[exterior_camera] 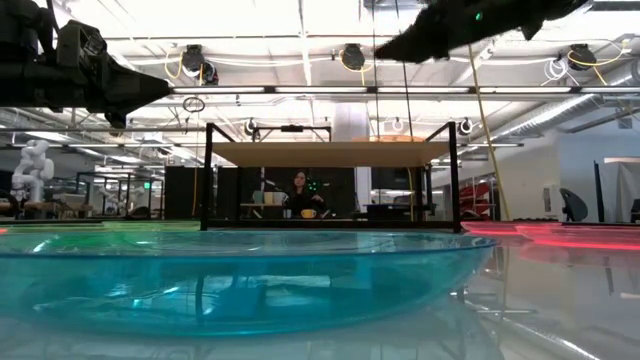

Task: Place and stack plates onto a shelf
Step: Stack the top green plate on top of the orange plate on the shelf

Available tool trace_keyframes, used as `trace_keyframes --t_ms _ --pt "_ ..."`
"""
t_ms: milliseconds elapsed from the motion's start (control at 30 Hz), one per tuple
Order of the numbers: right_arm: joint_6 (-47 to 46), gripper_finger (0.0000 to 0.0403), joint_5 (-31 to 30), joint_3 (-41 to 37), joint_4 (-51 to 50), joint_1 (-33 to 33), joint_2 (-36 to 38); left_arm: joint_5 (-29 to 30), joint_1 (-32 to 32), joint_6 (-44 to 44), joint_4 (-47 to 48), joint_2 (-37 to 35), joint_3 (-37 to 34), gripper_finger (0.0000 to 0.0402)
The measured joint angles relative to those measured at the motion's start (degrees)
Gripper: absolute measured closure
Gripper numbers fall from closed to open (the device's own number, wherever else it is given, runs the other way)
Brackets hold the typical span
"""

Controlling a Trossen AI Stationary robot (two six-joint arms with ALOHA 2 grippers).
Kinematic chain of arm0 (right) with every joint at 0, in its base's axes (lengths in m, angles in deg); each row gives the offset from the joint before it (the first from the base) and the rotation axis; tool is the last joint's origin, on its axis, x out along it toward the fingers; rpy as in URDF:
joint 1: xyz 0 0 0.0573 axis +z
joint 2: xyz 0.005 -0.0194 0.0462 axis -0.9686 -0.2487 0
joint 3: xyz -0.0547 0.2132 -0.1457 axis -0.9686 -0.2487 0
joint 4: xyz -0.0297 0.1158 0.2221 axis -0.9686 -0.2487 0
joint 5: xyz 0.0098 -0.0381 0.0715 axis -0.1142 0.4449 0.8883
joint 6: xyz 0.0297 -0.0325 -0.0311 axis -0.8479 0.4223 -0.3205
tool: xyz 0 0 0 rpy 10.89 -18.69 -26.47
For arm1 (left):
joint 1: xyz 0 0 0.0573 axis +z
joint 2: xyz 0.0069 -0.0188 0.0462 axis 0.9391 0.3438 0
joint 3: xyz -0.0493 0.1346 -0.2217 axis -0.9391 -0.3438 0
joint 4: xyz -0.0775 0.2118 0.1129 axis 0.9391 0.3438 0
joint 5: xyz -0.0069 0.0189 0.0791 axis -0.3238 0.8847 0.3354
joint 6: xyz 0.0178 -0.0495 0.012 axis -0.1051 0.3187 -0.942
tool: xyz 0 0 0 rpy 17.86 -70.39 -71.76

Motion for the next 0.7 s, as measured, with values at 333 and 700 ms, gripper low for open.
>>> trace_keyframes --t_ms 333,700 --pt "-0.85 0.0265 0.1 0.0 0.74 11.22 -0.02 0.0 -0.01 0.99 -0.45 0.0 0.0 0.0321" --pt "-1.23 0.0266 -11.42 -4.7 6.21 19.95 0.47 -0.01 -0.01 0.59 -0.43 -0.02 0.0 0.0321"
